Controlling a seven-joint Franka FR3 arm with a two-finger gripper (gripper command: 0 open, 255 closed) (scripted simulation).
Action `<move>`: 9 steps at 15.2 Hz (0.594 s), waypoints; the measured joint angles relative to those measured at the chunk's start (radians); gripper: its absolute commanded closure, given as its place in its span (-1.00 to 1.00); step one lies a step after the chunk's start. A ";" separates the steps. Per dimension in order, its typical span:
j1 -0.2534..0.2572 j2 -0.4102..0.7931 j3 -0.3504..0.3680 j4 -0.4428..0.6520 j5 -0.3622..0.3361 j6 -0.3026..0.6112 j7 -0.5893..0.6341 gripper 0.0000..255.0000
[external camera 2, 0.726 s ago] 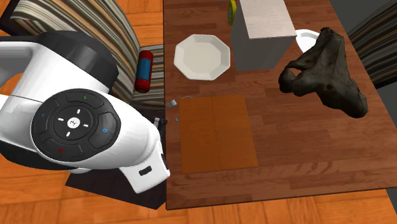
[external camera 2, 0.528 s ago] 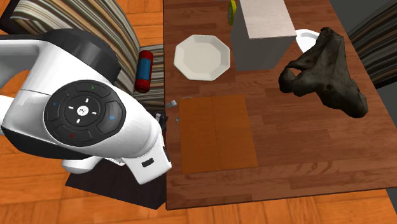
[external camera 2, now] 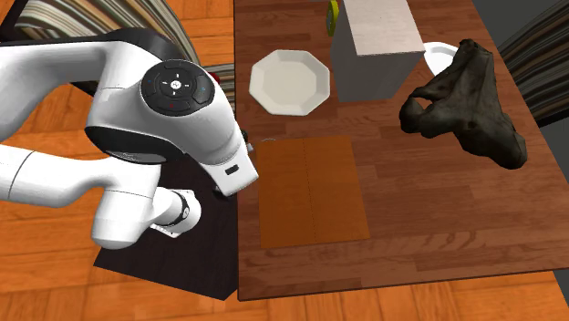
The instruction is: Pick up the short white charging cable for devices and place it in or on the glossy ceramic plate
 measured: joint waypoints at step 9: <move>0.102 0.050 0.228 -0.103 0.128 0.202 0.134 -1.00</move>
